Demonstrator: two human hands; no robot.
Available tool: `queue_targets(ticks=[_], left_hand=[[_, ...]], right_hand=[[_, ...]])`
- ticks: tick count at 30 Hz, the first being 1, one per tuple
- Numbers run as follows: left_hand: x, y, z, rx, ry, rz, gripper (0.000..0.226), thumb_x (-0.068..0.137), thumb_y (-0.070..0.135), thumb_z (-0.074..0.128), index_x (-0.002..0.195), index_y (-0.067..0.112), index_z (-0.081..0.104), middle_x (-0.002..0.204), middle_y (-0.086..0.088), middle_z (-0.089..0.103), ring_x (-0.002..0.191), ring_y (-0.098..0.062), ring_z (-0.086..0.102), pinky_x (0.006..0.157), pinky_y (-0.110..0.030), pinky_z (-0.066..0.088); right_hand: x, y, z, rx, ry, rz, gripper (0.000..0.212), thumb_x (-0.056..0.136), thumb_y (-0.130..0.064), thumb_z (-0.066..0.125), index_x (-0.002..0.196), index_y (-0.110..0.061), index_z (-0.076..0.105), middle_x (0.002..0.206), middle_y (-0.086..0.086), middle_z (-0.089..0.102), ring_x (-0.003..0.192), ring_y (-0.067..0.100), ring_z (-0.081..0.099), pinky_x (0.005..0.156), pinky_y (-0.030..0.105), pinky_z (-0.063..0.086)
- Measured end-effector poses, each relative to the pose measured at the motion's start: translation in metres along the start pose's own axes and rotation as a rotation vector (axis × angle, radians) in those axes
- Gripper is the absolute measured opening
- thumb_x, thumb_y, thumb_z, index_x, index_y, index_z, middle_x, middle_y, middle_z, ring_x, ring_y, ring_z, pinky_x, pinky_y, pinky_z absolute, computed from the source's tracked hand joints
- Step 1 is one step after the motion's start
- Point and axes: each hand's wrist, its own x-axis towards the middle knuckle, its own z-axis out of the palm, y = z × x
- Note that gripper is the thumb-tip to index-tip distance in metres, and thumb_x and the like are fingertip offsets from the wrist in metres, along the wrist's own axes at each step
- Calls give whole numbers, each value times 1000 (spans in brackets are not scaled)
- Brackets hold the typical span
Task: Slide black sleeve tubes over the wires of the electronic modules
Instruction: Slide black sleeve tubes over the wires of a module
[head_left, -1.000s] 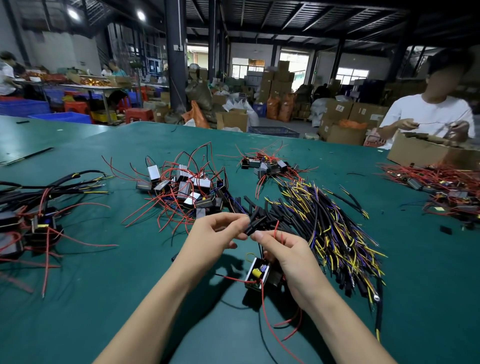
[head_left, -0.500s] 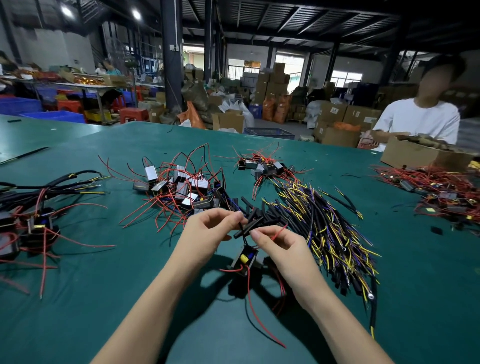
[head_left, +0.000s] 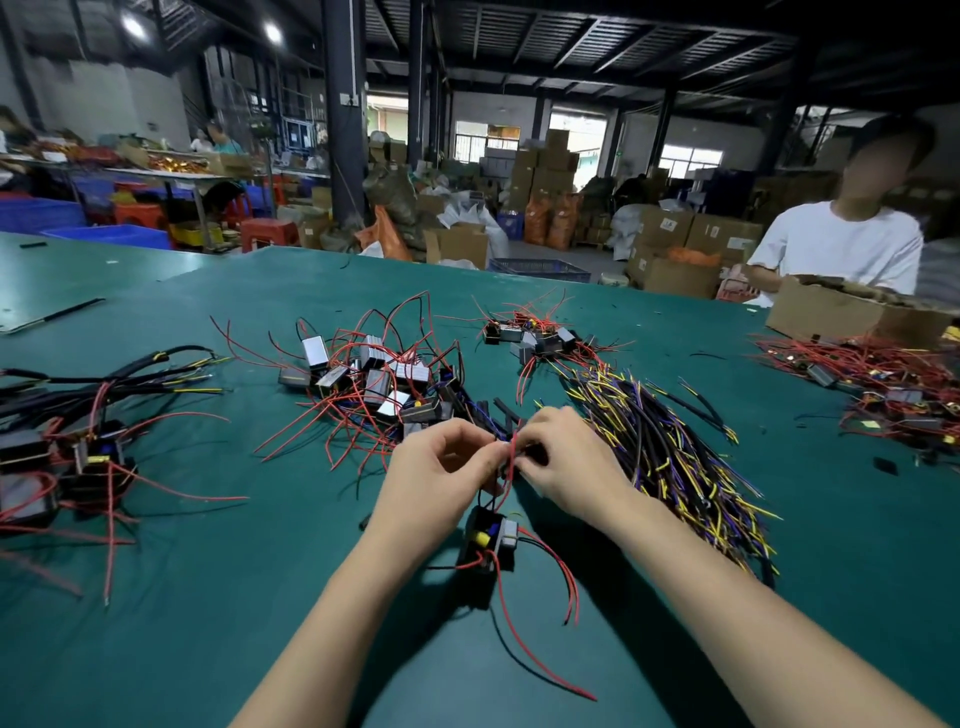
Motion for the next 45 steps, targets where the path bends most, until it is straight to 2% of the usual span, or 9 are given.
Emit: queue_targets(ticks=[3,9,12,16,20,23,28,37,45], left_hand=[[-1,-2,4,-25,6,-13,11,86,12,68,74,11,68,63,2,70,58,-5,63,58,-13,47],[-1,-4,6,-130,-5,-51,12,88,11,65,77,8,70,65,-3,70,61,-8,64,58,-12,47],[-1,-4,7,-195,12,-95,11,89,9,63,83,1,69,67,-5,70,61,-9,64,56,-13,46],[-2,-5,8,-172,30,-88,10,87,10,65,82,4,71,67,-1,70,61,-6,63,57,-12,46],[-4,-7,17,-57,88,-32,7,83,12,71,76,14,74,68,-1,71,63,-6,61,66,-22,51],[-4,-9,23,9,157,29,10,81,11,72,74,18,74,68,-2,71,63,-8,58,68,-29,50],[-6,-9,25,108,250,133,8,80,11,73,76,18,76,67,5,71,59,1,56,61,-11,43],[-3,-9,23,20,109,65,9,87,11,66,83,13,74,81,2,73,77,-6,63,75,-24,50],[-4,-6,24,-321,11,-132,17,92,10,56,82,9,70,62,3,65,59,-7,60,59,-13,47]], right_hand=[[6,-6,9,-232,-19,-142,18,92,-23,52,102,-17,65,105,2,59,103,24,46,78,31,35],[-2,-5,14,-201,111,-213,9,89,-16,57,88,-10,63,88,6,63,92,28,54,68,33,37],[-10,-4,10,85,291,-54,2,89,-14,60,89,-12,60,85,2,61,85,21,54,69,31,40],[-19,-10,-12,898,659,418,9,89,-9,61,98,-12,61,84,-1,66,72,9,60,71,19,47],[-30,-21,-38,1178,465,336,5,90,-13,63,90,-13,68,67,-12,62,57,0,51,57,12,43],[-31,-33,-52,955,328,183,8,85,-15,68,78,-15,69,66,-7,64,60,3,52,60,20,45],[-31,-40,-51,626,250,158,8,83,-15,69,78,-11,74,68,1,67,57,5,50,64,24,43],[-32,-29,-47,1117,0,254,10,89,-13,64,80,-11,70,62,-6,61,47,1,44,45,10,33],[-29,-28,-44,1375,128,364,8,88,-12,64,81,-8,68,66,4,56,55,12,43,55,23,34]])
